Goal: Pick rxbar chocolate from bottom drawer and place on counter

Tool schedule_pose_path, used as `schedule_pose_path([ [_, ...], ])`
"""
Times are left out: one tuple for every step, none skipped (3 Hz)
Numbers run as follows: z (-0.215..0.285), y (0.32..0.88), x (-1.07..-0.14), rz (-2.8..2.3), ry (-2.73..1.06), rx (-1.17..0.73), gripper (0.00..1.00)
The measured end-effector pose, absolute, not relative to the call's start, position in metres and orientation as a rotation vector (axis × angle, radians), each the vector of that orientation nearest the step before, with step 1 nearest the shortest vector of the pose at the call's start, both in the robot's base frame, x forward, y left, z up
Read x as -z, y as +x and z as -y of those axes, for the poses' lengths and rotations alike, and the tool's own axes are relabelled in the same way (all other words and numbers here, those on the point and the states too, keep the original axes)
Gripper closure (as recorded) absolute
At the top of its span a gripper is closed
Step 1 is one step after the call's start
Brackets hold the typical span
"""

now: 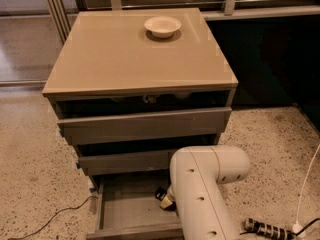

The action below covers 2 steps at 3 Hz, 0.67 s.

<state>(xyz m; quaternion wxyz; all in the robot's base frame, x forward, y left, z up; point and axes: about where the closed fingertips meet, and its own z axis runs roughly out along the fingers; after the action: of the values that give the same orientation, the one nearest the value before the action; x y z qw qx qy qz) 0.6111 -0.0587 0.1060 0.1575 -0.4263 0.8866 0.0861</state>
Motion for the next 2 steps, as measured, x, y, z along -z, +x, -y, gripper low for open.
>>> schedule_pose_path([
  [0.057, 0.6092, -0.1053, -2.525, -1.198, -0.316, 0.2],
  [0.0567, 0.6087, -0.1056, -2.516, -1.178, -0.365, 0.2],
])
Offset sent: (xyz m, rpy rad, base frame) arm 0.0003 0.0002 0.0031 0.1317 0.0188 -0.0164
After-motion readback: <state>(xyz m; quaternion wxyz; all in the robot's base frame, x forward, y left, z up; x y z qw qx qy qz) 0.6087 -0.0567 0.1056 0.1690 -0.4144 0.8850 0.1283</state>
